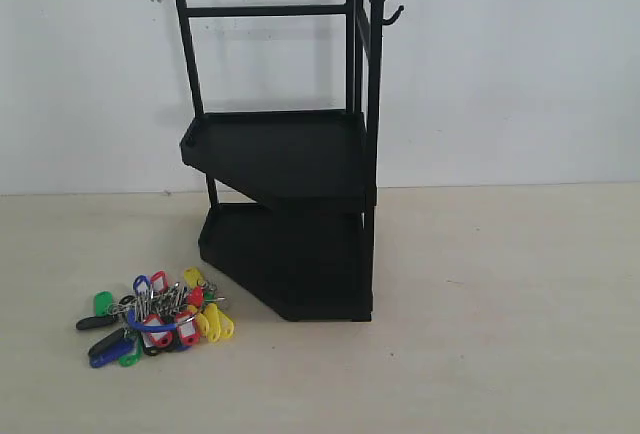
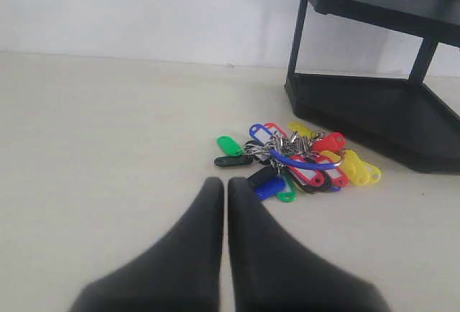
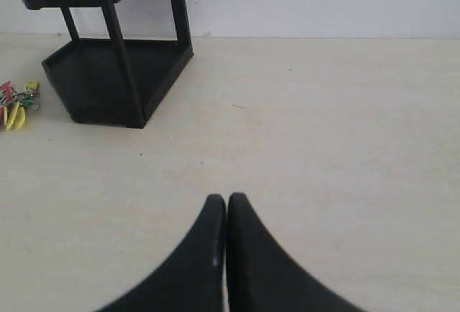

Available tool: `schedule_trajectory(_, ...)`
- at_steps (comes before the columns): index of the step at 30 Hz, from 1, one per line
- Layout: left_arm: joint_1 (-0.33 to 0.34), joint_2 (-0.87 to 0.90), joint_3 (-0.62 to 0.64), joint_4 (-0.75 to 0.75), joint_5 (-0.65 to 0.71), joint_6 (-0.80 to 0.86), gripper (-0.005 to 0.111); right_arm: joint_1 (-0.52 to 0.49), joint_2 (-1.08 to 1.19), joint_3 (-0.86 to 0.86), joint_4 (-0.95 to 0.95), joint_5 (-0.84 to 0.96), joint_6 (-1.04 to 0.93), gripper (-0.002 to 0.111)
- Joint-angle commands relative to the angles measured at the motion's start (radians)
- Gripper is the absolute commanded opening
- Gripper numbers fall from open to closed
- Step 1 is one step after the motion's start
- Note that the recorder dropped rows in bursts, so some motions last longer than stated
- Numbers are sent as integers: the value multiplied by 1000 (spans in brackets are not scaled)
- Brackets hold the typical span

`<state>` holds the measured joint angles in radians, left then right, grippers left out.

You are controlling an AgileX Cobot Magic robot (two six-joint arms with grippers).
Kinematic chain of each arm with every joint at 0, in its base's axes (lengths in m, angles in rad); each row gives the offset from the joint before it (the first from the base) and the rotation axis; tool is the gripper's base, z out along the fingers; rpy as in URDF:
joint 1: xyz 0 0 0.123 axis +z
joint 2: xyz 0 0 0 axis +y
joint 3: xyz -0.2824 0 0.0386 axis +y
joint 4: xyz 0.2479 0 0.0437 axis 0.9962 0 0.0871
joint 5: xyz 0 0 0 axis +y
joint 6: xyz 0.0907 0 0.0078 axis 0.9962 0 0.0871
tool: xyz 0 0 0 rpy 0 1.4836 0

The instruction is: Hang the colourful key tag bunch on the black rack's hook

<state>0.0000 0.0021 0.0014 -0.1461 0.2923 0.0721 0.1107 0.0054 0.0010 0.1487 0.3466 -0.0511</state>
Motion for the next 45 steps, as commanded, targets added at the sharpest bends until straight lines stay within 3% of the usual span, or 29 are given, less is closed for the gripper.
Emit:
schedule_trajectory(1, -1, -2, -1, 5, -8, 3, 4, -2, -5, -1, -5, -13, -12, 0)
schedule_trajectory(10, -1, -2, -1, 5, -8, 3, 4, -2, -5, -1, -5, -73, -12, 0)
schedule_trajectory(15, -1, -2, -1, 5, -8, 3, 4, -2, -5, -1, -5, -308, -12, 0)
schedule_trajectory(22, -1, -2, -1, 5, -8, 3, 4, -2, -5, -1, -2, -463, 7, 0)
schedule_trajectory(25, -1, -2, -1, 5, -8, 3, 4, -2, -5, -1, -11, -701, 182, 0)
schedule_trajectory(27, -1, -2, -1, 5, -8, 3, 4, -2, -5, -79, -132, -659, 240, 0)
schedule_trajectory(32, -1, -2, -1, 5, -8, 3, 4, 26, 106, -298, -552, -599, 650, 0)
schedule_trajectory(36, -1, -2, -1, 5, -8, 3, 4, 75, 233, -385, -833, -517, 1132, 0)
schedule_trajectory(39, -1, -2, -1, 5, -8, 3, 4, 139, 309, -387, -1156, -496, 1374, 0)
schedule_trajectory(42, -1, -2, -1, 5, -8, 3, 4, 200, 391, -385, -1361, -496, 1519, 0)
schedule_trajectory(45, -1, -2, -1, 5, -8, 3, 4, 247, 470, -385, -1365, -505, 1525, 0)
